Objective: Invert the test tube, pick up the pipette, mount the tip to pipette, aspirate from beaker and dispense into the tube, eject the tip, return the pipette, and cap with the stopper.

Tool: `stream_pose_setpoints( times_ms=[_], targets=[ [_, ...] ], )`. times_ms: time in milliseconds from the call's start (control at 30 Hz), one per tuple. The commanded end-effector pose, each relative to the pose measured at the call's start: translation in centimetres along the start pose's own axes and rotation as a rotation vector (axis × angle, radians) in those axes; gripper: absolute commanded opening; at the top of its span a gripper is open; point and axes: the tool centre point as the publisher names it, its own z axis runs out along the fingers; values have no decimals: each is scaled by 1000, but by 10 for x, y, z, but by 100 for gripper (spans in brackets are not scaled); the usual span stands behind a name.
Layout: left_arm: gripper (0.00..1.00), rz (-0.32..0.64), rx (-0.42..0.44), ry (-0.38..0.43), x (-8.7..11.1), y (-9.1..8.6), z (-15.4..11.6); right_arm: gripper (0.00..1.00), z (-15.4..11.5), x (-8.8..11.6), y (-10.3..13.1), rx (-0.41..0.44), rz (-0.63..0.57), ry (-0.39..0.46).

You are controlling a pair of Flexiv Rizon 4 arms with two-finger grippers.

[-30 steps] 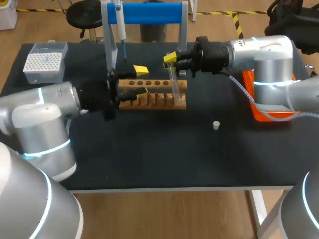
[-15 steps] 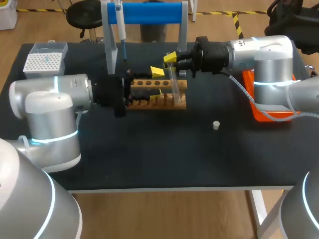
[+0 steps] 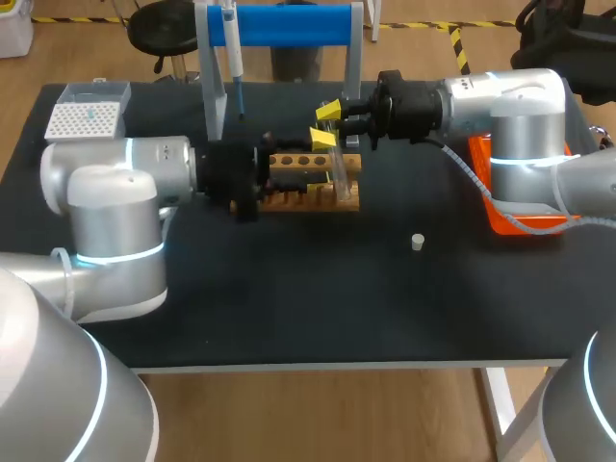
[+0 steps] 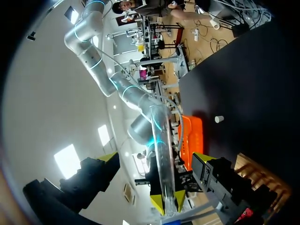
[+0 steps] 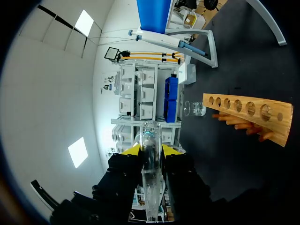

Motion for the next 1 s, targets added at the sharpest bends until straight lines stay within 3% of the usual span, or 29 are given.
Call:
stream_pose_setpoints(
  times_ms=[33, 667, 767, 1000],
  targets=[
    [100, -3, 17, 7, 0, 1, 9, 0, 0, 1, 0, 1, 0, -3],
    [100, -34, 51, 29, 3, -6, 24, 0, 0, 1, 0, 1, 0, -3],
    [83, -34, 56, 28, 2, -5, 25, 0, 0, 1, 0, 1, 0, -3],
    [68, -38, 63, 27, 2, -5, 26, 0, 0, 1, 0, 1, 0, -3]
  ],
)
